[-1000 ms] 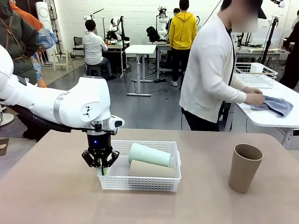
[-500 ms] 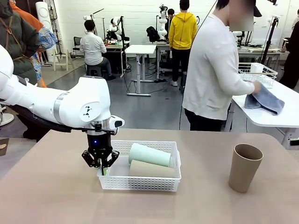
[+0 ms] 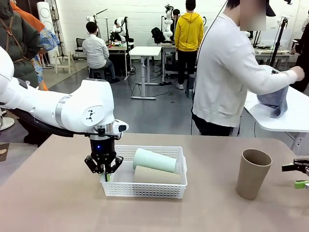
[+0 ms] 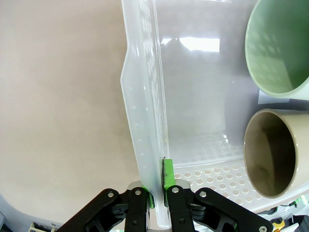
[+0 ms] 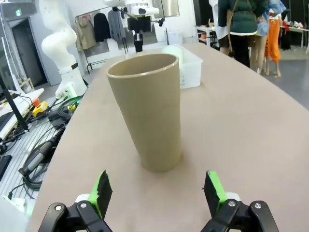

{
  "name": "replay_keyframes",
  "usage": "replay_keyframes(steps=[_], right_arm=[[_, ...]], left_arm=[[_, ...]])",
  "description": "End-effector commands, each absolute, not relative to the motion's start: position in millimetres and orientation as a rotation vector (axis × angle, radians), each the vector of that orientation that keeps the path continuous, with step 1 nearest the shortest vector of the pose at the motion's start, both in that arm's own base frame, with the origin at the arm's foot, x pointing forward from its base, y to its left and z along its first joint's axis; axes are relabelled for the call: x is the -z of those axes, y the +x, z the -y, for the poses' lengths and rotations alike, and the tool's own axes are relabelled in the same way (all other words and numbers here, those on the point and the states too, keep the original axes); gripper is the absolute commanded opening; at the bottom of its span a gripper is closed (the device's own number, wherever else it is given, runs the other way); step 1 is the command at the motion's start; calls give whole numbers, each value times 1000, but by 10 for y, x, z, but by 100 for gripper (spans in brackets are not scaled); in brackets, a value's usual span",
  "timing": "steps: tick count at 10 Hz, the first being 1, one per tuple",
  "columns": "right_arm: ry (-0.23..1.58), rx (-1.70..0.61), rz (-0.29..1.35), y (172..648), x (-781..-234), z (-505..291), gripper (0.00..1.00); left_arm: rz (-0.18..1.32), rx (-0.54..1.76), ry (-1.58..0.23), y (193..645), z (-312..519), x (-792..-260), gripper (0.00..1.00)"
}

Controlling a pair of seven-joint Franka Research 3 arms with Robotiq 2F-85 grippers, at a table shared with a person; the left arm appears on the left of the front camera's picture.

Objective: Clean and organize the cups into the basket.
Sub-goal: Pick up the Reusable plastic cup from the right side of the table and stack it inside the Organizing basket in the center of the table.

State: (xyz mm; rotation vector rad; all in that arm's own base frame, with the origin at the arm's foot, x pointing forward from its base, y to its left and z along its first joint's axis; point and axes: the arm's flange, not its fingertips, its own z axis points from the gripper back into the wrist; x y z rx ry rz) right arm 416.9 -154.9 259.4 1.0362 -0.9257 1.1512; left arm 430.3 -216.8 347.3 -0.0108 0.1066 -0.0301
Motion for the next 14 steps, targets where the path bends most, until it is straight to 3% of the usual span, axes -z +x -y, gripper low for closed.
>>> replay_keyframes(steps=[1, 7, 11, 14], right_arm=[[1036, -1158, 916, 4225, -2563, 1464, 100], [1036, -1149, 920, 4175, -2561, 1542, 100], [981, -1236, 1056, 4381, -2457, 1290, 100], [1004, -1284, 1008, 4543, -2351, 1078, 100]], left_arm=[[-102, 33, -10, 4295, 2181, -3488, 0], [-102, 33, -10, 4295, 2181, -3488, 0], [-102, 33, -10, 4295, 2181, -3488, 0], [-102, 33, -10, 4295, 2181, -3488, 0]])
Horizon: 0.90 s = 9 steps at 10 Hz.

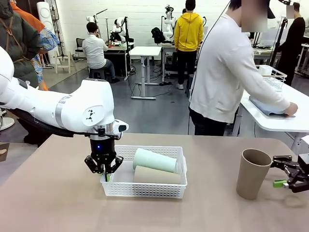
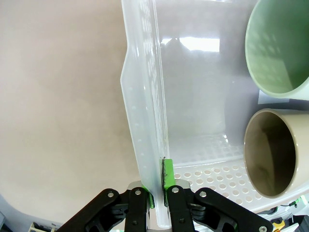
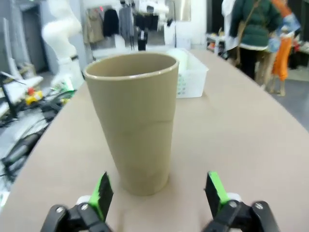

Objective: Clean and organize the cups into the basket.
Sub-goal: Pick up the Reusable plastic cup from the right side of the table and stack it inside the Organizing basket in the center of the table.

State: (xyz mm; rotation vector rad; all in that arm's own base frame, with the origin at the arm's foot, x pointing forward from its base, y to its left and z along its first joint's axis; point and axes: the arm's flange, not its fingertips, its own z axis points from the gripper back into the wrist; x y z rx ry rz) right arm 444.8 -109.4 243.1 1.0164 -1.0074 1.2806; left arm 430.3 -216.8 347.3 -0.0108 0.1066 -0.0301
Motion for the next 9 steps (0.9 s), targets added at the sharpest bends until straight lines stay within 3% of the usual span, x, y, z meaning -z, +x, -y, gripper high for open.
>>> replay_keyframes(steps=[1, 9], right_arm=[[1026, -1281, 995, 4598, -2324, 1046, 100], [1178, -1351, 873, 4984, -2171, 601, 100]], left_arm=[[-102, 33, -10, 4295, 2181, -3488, 0], [-102, 33, -10, 4295, 2181, -3488, 0]])
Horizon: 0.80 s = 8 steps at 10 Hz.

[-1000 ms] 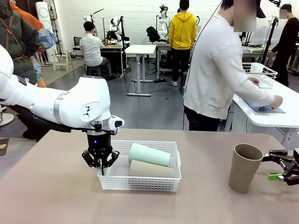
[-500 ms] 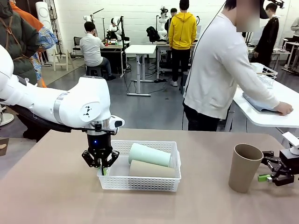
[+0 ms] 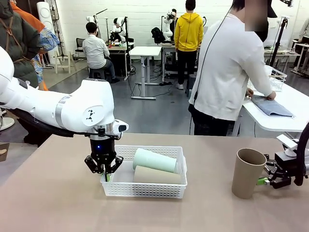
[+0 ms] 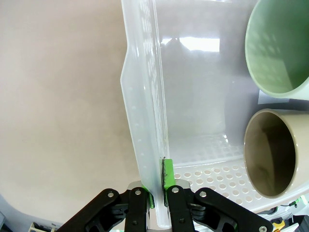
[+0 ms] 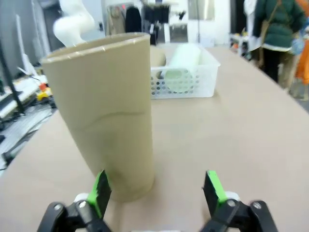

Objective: Clean and organize the cups into the basket.
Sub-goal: Pick up the Reusable plastic cup from the right side of the table and stack it inside the Organizing basket in the center of the table.

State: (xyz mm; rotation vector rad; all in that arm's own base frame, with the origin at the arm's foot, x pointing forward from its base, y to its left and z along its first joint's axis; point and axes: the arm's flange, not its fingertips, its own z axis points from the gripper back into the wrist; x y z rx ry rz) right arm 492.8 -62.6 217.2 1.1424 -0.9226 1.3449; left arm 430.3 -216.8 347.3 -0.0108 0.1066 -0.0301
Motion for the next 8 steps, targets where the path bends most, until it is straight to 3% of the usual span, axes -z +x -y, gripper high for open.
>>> replay_keyframes(steps=[1, 8], right_arm=[[1185, -1360, 857, 4999, -2160, 557, 100], [1245, -1421, 813, 4852, -2121, 577, 100]], left_arm=[[-102, 33, -10, 4295, 2181, -3488, 0], [-102, 33, -10, 4295, 2181, -3488, 0]])
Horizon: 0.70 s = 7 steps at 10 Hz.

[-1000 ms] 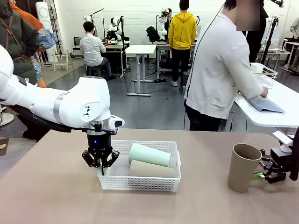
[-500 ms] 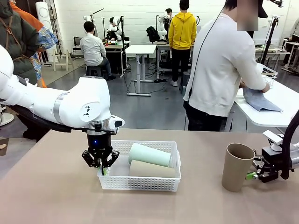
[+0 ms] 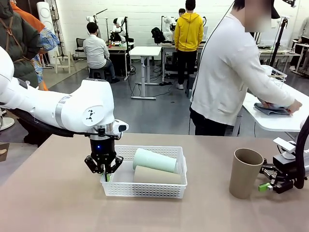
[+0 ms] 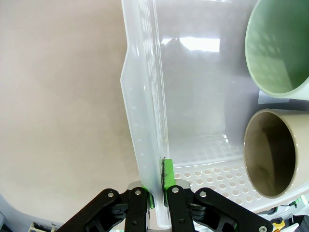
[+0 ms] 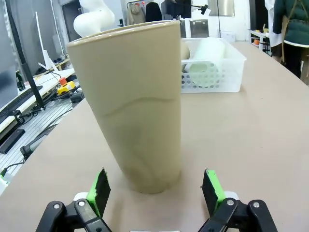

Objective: Clean and organize the cups into the basket.
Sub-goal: Pick up the Reusable plastic cup from the right side of the table and stack it inside the Organizing basket in the center of the table.

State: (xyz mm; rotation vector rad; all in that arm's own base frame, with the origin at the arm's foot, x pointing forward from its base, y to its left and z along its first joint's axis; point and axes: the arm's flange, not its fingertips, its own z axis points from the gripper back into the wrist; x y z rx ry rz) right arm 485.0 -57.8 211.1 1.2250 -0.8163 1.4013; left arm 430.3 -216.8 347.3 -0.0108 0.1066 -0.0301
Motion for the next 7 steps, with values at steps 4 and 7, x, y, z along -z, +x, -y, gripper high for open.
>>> replay_keyframes(steps=[4, 7], right_arm=[[1275, -1460, 793, 4922, -2100, 400, 100], [1281, -1504, 769, 4948, -2142, 211, 100]], left_arm=[[-102, 33, -10, 4295, 2181, -3488, 0], [-102, 33, -10, 4295, 2181, -3488, 0]])
